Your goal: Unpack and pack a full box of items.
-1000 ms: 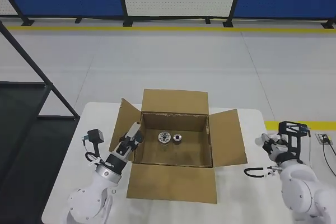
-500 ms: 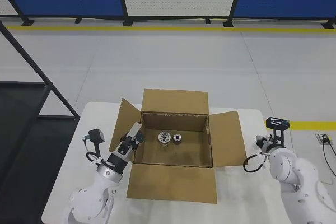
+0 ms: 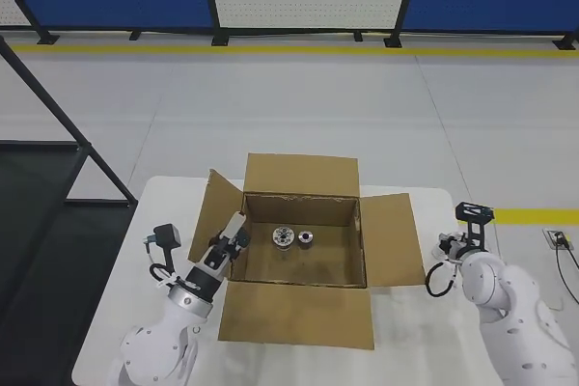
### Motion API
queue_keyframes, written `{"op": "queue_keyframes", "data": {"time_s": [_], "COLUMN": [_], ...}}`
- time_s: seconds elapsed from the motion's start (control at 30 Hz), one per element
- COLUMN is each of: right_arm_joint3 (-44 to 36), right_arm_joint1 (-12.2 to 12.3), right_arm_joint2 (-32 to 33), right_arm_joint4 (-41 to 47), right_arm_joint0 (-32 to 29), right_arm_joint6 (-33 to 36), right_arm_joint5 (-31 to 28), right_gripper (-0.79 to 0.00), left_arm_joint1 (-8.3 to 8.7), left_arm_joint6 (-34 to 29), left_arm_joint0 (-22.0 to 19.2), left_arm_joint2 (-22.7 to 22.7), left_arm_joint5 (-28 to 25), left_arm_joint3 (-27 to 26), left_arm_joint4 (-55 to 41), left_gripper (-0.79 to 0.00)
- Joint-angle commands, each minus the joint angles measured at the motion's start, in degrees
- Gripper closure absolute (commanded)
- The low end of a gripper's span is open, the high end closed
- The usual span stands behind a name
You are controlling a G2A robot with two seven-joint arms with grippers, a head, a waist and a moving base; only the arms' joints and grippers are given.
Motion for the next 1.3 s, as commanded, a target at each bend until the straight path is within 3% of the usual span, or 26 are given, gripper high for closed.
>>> {"op": "queue_keyframes", "data": {"time_s": [0.0, 0.07, 0.4, 0.6, 0.87, 1.03, 1.27], "right_arm_joint3": [-0.2, -0.6, -7.42, -24.19, -43.34, -43.1, -30.37], "right_arm_joint1": [0.0, 0.01, 0.37, 0.67, 0.36, -0.23, -2.24], "right_arm_joint2": [0.09, 0.25, 2.98, 4.5, -1.93, -9.03, -20.63], "right_arm_joint4": [0.19, 0.37, 0.26, -2.67, -6.78, -1.74, 4.22], "right_arm_joint0": [-0.24, -0.52, -3.39, -8.59, -10.64, -6.17, 5.8], "right_arm_joint6": [-0.06, -0.09, -2.15, -1.92, 1.14, 5.57, 12.41], "right_arm_joint5": [-0.21, -0.33, 0.02, 1.78, -1.36, -9.28, -13.47], "right_gripper": [-0.388, -0.785, -0.785, -0.785, -0.785, -0.785, -0.785], "left_arm_joint1": [0.04, 0.05, 0.17, 0.23, 0.44, 0.58, 0.76], "left_arm_joint6": [0.0, 0.12, 0.94, 2.6, 4.73, 5.65, 6.27], "left_arm_joint0": [0.01, 0.07, 0.36, 0.95, 2.18, 3.45, 5.08], "left_arm_joint2": [0.06, 0.16, 0.21, -0.59, -3.47, -5.31, -7.29], "left_arm_joint5": [-0.05, -0.07, -0.54, -1.68, -2.07, -2.59, -3.36], "left_arm_joint3": [-0.07, -0.15, -0.81, -1.91, -2.19, -2.1, -2.07], "left_arm_joint4": [0.08, 0.14, 0.22, -0.04, -1.31, -2.35, -3.85], "left_gripper": [-0.785, -0.785, -0.785, -0.785, -0.785, -0.785, -0.785]}}
